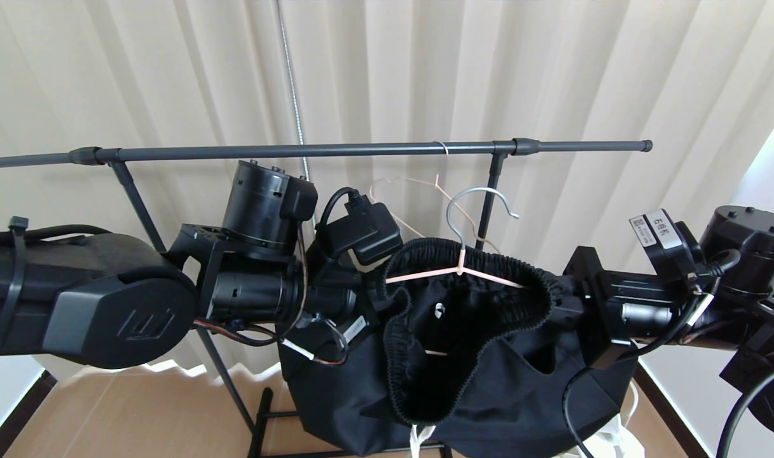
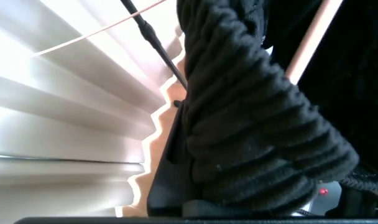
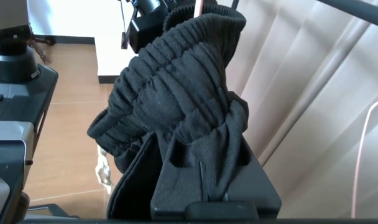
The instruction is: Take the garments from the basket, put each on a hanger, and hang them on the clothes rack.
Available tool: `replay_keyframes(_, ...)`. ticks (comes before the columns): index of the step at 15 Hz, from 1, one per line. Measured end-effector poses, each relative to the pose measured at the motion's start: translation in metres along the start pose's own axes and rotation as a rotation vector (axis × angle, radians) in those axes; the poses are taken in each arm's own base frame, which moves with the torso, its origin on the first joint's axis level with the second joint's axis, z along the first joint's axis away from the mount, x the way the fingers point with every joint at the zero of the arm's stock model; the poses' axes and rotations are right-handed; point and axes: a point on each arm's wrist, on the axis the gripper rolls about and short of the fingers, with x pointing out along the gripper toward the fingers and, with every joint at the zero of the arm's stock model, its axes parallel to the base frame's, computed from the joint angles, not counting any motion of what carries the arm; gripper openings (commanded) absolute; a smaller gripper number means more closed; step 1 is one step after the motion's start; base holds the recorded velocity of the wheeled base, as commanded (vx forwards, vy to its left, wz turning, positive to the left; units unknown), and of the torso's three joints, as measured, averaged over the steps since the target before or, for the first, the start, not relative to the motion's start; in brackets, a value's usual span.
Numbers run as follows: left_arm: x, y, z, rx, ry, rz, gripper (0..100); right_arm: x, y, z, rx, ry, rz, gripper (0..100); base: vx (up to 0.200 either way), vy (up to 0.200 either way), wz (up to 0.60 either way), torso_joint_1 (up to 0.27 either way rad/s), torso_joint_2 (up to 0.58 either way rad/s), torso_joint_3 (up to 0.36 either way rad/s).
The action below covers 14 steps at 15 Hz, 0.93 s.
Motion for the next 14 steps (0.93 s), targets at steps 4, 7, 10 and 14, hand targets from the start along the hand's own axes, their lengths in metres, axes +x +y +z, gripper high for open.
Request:
replay_keyframes(4,-0.01,-0.003,-0.001,-0.018,-0.027,-0.038,0,0.002,-0.005,-0.001,0.009,0.002,-0.013,0,0.0,0.0,0.0,0.0,0.0,0.0)
replay_keyframes(7,-0.012,-0.003,-0.001,-0.02,-0.03,-0.035,0,0.003,-0.008,-0.002,0.011,0.004,-0.015,100,0.0,0.0,0.0,0.0,0.0,0.0)
replay_keyframes(10,-0.013,-0.001,-0.002,-0.022,-0.029,-0.029,0,0.003,-0.009,-0.004,0.019,0.01,-0.022,100,0.0,0.0,0.0,0.0,0.0,0.0)
replay_keyframes(14,-0.016,0.007,-0.004,-0.032,-0.029,0.0,0,-0.006,-0.016,-0.008,0.023,0.017,-0.058,100,0.0,0.0,0.0,0.0,0.0,0.0)
